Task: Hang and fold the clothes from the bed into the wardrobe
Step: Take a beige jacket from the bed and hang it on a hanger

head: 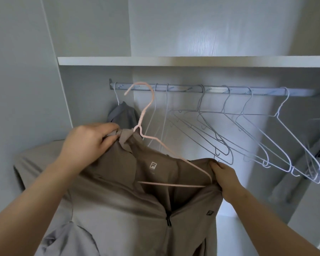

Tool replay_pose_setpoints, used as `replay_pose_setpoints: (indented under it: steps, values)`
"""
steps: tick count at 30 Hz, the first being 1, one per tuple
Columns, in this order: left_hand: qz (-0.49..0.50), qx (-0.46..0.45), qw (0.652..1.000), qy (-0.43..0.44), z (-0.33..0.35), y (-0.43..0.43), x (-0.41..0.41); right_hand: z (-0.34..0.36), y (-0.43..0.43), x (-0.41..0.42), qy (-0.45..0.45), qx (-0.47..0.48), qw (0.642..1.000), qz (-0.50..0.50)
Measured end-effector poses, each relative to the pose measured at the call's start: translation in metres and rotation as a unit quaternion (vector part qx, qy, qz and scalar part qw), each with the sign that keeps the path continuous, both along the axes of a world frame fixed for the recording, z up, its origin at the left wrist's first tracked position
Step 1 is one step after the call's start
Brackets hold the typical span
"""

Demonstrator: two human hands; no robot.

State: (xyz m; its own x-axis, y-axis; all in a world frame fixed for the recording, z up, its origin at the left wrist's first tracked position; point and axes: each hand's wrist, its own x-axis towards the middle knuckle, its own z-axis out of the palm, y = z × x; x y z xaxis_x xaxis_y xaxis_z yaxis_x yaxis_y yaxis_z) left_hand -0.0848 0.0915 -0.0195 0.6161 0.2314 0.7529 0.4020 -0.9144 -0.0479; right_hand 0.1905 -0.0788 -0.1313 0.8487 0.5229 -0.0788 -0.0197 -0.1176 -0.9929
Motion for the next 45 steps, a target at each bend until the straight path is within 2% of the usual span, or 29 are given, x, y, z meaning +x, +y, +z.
replay_pose_setpoints:
  steps: [4,7,10,13,15,17,20,23,28,32,35,37,39,41,43,45]
  values:
    - [0.001,-0.016,1.000,0.022,-0.012,-0.004,0.014,0.014,-0.002,-0.001,-0.092,-0.006,0.995,-0.025]
    - [0.013,0.023,0.998,0.059,-0.029,-0.012,0.031,0.035,0.001,-0.011,-0.126,0.023,0.992,-0.007]
    - [0.014,0.019,0.997,0.069,-0.048,-0.020,0.052,0.057,0.009,-0.032,-0.133,0.076,0.988,0.019]
    - [0.027,-0.087,0.994,0.063,-0.059,-0.023,0.068,0.072,0.010,-0.056,-0.169,0.097,0.972,0.130]
    - [0.002,-0.136,0.990,0.023,-0.059,-0.020,0.067,0.076,0.005,-0.067,-0.231,0.057,0.939,0.250]
    - [-0.027,-0.152,0.988,-0.021,-0.053,-0.016,0.060,0.082,-0.002,-0.067,-0.254,0.052,0.913,0.314]
    - [-0.045,-0.188,0.975,-0.109,-0.037,-0.007,0.048,0.083,-0.008,-0.047,-0.291,0.080,0.921,0.247]
    - [-0.040,-0.247,0.957,-0.150,-0.025,-0.006,0.045,0.074,-0.004,-0.031,-0.332,0.047,0.928,0.165]
    - [-0.096,-0.264,0.948,-0.148,-0.015,-0.023,0.052,0.055,0.006,-0.017,-0.285,0.042,0.958,-0.005]
    - [-0.122,-0.276,0.946,-0.120,-0.009,-0.030,0.051,0.052,0.004,-0.016,-0.273,0.049,0.955,-0.106]
    - [-0.110,-0.246,0.957,-0.103,-0.012,-0.031,0.054,0.057,0.001,-0.027,-0.284,0.051,0.953,-0.095]
    - [-0.099,-0.214,0.969,-0.079,-0.016,-0.033,0.060,0.061,0.005,-0.041,-0.311,0.055,0.948,-0.022]
    - [-0.088,-0.208,0.972,-0.061,-0.022,-0.035,0.064,0.063,0.012,-0.055,-0.327,0.060,0.940,0.082]
    - [-0.087,-0.224,0.967,-0.082,-0.025,-0.032,0.060,0.065,0.012,-0.061,-0.330,0.091,0.931,0.126]
    - [-0.087,-0.263,0.955,-0.108,-0.024,-0.025,0.053,0.069,0.007,-0.056,-0.396,0.136,0.906,0.057]
    - [-0.102,-0.304,0.939,-0.123,-0.020,-0.018,0.045,0.073,0.001,-0.040,-0.518,0.051,0.849,-0.091]
